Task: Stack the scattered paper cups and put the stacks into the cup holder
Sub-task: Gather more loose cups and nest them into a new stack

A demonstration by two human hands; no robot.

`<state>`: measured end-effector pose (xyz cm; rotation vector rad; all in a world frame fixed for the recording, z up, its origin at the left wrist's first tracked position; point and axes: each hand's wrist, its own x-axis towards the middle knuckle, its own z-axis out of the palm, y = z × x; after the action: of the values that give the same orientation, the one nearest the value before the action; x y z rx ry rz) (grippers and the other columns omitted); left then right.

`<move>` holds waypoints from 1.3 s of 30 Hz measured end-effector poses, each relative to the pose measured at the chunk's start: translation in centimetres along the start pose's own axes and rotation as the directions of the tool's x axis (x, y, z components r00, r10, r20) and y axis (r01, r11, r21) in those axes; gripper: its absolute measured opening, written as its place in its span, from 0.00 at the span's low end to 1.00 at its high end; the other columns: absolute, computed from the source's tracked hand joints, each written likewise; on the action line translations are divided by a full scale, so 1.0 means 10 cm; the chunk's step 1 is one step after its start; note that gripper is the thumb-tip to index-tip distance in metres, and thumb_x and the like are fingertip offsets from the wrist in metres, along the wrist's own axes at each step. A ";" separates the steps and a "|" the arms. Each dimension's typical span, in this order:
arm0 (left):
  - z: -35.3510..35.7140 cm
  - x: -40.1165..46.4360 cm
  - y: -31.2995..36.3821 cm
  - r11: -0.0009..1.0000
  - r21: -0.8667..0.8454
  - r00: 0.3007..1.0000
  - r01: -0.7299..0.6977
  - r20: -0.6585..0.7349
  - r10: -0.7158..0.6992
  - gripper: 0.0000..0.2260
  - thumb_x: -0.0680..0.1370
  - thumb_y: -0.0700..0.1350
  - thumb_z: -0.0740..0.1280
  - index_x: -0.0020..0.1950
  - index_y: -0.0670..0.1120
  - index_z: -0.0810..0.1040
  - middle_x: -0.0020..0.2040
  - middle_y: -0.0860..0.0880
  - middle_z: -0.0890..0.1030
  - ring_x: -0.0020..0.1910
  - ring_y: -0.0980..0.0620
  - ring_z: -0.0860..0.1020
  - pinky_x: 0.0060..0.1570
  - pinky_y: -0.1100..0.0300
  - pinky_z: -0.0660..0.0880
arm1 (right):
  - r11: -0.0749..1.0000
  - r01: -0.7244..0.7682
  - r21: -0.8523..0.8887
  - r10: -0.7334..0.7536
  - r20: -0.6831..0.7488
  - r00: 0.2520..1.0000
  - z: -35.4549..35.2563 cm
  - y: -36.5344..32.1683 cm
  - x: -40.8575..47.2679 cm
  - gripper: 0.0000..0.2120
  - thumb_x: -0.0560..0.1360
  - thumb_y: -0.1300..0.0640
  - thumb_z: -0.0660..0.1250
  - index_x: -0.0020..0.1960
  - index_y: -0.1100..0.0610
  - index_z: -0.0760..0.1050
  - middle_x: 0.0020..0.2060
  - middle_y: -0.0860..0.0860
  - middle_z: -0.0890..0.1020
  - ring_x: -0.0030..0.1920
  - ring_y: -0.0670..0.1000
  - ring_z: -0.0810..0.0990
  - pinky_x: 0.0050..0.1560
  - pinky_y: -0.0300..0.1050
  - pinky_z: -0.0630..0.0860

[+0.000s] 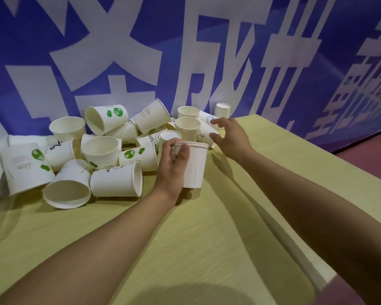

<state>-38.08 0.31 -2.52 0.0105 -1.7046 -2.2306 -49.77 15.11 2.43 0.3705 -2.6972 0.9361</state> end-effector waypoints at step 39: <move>0.02 -0.25 0.13 0.947 0.293 0.941 -0.134 0.337 0.029 0.47 0.59 0.79 0.69 0.76 0.70 0.62 0.58 0.57 0.81 0.57 0.62 0.81 0.53 0.58 0.81 | 0.808 -0.045 0.588 0.006 0.067 0.998 -0.59 -0.11 -1.02 0.33 0.74 0.48 0.74 0.70 0.41 0.57 0.59 0.48 0.75 0.52 0.47 0.81 0.45 0.40 0.82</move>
<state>-35.44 0.86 -1.73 -0.3732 -2.1758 -1.9612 -38.89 19.53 4.19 0.4854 -2.3985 1.8007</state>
